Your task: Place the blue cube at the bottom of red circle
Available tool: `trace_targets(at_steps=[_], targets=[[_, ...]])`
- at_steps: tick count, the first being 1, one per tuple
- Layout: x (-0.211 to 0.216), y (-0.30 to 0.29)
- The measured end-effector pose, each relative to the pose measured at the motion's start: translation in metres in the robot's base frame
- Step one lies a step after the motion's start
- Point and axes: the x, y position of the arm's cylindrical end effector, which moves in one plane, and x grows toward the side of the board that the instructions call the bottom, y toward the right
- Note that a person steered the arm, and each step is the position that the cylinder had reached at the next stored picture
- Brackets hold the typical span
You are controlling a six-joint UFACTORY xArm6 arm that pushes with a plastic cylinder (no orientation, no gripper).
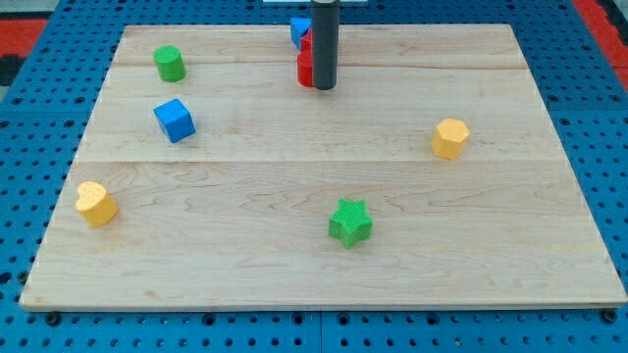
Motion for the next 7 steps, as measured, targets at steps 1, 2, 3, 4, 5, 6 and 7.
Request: trace_targets(at_steps=[1,2,3,4,5,6,7], targets=[[0.002,0.0],[0.045,-0.005],[0.072,-0.02],[0.075,-0.046],[0.079,-0.05],[0.079,-0.077],[0.08,-0.077]])
